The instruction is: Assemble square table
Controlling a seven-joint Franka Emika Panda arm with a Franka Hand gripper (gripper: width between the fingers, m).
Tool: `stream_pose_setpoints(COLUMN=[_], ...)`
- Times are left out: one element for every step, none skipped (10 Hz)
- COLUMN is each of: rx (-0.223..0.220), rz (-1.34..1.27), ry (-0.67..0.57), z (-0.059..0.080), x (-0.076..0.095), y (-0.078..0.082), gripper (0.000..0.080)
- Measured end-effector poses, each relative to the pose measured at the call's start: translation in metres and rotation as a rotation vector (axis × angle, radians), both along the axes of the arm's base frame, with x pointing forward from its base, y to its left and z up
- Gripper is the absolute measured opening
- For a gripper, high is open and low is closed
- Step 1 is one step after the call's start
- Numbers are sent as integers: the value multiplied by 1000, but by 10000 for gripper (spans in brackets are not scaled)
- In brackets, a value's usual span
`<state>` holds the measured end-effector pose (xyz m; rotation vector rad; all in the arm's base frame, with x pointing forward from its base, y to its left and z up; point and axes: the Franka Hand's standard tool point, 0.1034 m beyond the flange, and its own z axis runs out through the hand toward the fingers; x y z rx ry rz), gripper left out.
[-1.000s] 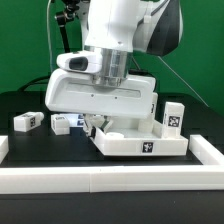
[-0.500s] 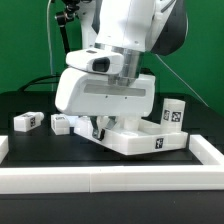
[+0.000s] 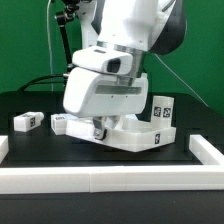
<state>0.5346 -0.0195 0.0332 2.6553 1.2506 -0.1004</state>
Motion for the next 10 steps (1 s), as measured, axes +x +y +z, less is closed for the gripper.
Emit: stream_pose_setpoints(rx=[-13,-14,-14,-14,-14,-15,-16,-22,-26,-34], rz=[14,14,11,10,10,11,19,66,102,179], ry=[31,19,22,22,22,23,25,36,45,65], z=[-2,-2,-3,-3,-3,-3,-3,-3,-3,-3], x=[8,10,8,8,8,8,8,8,8,9], y=[2,2,0,0,0,0,-1,-3,-4,-5], gripper=[63,63,63,63,63,63,63,63,63,63])
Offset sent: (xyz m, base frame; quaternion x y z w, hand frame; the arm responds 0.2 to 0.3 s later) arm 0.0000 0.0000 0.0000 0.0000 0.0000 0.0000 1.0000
